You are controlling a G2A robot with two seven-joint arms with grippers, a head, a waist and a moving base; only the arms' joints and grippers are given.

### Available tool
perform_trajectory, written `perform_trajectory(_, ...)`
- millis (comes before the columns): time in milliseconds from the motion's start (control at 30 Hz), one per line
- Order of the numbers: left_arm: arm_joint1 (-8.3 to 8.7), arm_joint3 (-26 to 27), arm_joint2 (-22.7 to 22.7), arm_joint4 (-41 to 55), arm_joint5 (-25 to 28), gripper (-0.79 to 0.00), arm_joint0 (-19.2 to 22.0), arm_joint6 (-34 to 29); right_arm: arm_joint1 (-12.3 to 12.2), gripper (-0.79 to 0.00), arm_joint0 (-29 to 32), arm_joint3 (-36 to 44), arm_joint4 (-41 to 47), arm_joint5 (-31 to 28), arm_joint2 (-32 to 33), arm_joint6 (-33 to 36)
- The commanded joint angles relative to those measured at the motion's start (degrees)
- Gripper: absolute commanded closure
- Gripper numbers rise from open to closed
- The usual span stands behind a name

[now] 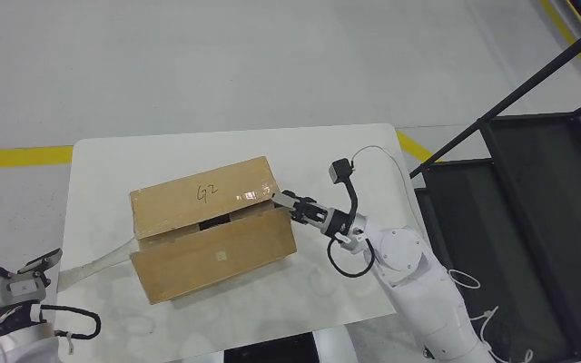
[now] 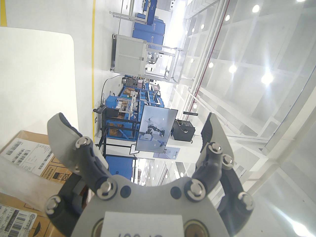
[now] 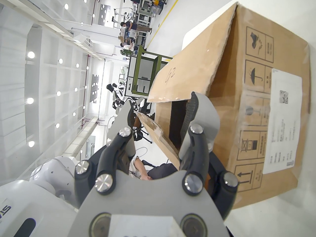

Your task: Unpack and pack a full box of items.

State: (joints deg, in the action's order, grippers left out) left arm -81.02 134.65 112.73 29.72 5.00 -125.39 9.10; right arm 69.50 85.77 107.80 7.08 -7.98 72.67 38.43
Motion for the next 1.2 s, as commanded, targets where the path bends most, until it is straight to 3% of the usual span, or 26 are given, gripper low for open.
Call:
perform_trajectory(0, 0.00, 0.0, 0.0, 0.0, 0.0, -0.785, 0.0, 0.0, -0.3, -0.348, 0.9, 0.5, -0.5, -0.2, 0.5, 1.3)
perform_trajectory(233, 0.00, 0.0, 0.0, 0.0, 0.0, -0.785, 0.0, 0.0, -0.9, -0.326, 3.3, 2.5, -1.4, -1.0, 1.3, 4.2)
perform_trajectory(867, 0.00, 0.0, 0.0, 0.0, 0.0, -0.785, 0.0, 0.0, -2.8, -0.326, 9.7, 10.3, -3.2, -11.5, 3.6, 11.8)
perform_trajectory(1167, 0.00, 0.0, 0.0, 0.0, 0.0, -0.785, 0.0, 0.0, -3.7, -0.249, 10.9, 11.7, -7.0, -12.2, 3.3, 16.1)
